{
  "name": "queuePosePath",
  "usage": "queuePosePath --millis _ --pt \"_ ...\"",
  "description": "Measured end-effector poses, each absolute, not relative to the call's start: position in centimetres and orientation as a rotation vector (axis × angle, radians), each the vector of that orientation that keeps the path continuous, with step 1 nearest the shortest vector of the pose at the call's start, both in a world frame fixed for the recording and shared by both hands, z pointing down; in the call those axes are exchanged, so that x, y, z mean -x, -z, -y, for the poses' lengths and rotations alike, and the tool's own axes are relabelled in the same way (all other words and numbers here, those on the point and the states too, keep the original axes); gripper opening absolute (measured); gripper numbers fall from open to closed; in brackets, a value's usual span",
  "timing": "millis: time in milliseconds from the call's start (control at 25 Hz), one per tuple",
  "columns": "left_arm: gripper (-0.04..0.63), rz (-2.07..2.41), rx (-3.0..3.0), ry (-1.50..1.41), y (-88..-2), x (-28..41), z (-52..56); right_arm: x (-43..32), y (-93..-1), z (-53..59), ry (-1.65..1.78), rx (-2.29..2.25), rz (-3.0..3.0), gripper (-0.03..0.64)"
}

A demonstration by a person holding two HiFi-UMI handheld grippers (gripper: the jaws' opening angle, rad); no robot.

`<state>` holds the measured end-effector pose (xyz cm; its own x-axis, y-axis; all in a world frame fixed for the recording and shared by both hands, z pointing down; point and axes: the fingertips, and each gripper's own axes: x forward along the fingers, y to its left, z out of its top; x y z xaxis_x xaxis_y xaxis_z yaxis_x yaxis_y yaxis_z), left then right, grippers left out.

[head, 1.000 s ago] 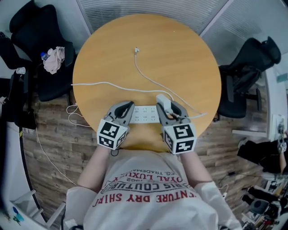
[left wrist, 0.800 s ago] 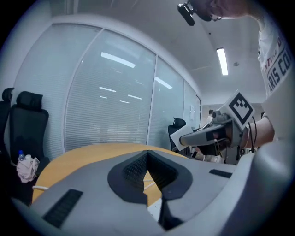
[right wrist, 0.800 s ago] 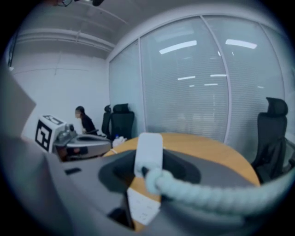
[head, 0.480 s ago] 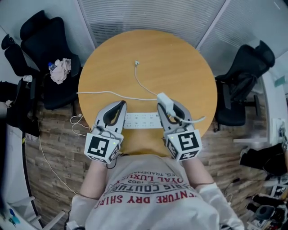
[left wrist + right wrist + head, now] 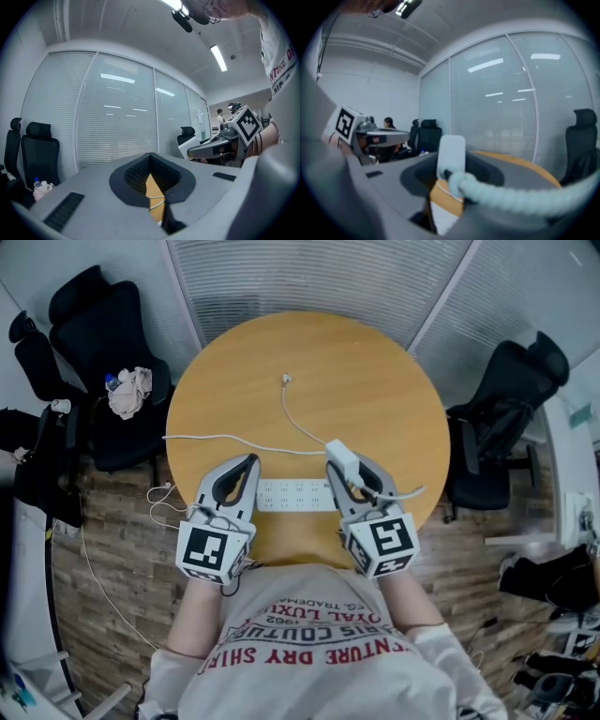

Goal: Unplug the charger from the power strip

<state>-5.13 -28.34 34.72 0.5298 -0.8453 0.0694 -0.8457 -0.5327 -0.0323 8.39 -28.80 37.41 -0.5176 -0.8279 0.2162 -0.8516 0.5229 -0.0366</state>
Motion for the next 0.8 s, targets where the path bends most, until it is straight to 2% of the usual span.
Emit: queuePosePath --millis 800 --pt "0.030 1.458 -2.758 -0.186 -35.4 4.4 27.9 -9.5 -37.9 28.8 -0.230 -1.513 2.567 0.156"
